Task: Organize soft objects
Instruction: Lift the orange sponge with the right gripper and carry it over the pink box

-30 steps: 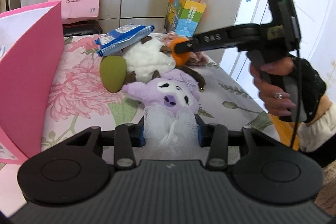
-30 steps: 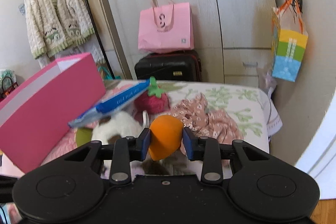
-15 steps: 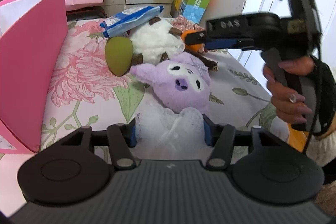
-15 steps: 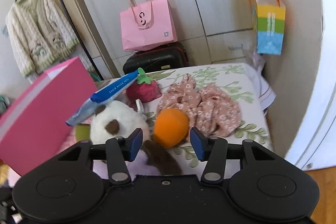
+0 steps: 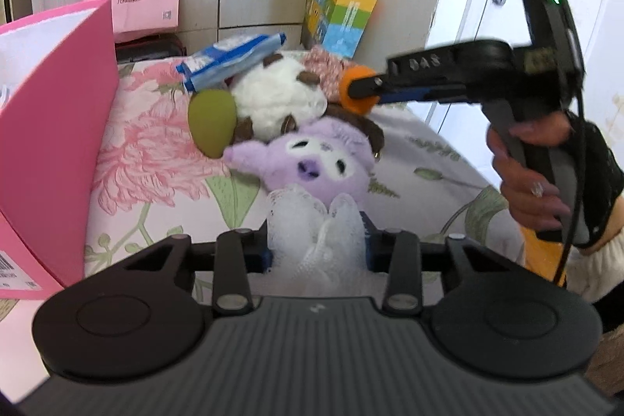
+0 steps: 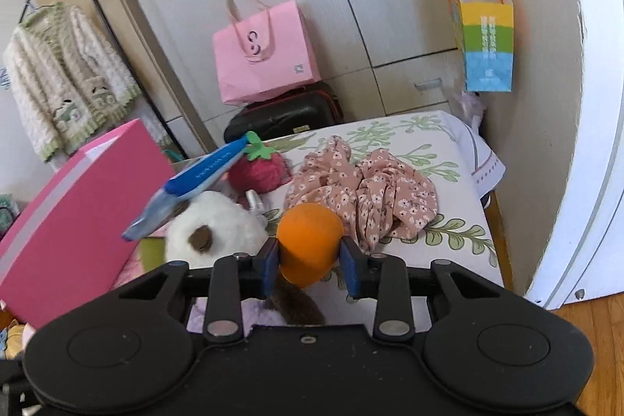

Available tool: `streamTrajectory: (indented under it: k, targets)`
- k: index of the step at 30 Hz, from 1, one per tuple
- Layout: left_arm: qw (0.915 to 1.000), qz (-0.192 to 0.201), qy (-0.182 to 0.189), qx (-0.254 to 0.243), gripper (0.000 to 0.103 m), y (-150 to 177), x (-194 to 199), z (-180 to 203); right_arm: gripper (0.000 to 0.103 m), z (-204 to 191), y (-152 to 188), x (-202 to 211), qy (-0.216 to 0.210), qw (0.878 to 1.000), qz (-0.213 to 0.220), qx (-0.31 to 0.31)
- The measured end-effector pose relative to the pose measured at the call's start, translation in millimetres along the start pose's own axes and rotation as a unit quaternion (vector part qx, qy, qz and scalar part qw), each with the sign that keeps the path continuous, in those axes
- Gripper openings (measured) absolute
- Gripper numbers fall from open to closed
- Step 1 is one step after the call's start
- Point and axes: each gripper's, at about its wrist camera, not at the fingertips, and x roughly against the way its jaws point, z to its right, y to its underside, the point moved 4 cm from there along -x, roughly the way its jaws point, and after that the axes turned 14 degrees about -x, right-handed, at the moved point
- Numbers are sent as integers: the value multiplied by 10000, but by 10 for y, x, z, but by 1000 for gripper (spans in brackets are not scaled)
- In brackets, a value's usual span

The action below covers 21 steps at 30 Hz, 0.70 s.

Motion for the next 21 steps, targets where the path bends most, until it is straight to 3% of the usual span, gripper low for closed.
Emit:
streamTrajectory:
  k: [9,15,21]
  targets:
    - [9989,-127,-26,446,38,64,64,-229,39,-96,85,356,76,9990,54,428]
    - [9980,-304,-19,550,38,196,188,-339,39,-320,269,619,-130,9972,-64,730]
    - [9975,-484,3,507,38,311,360,-421,39,-573,506,687,-511,9935,-665,771]
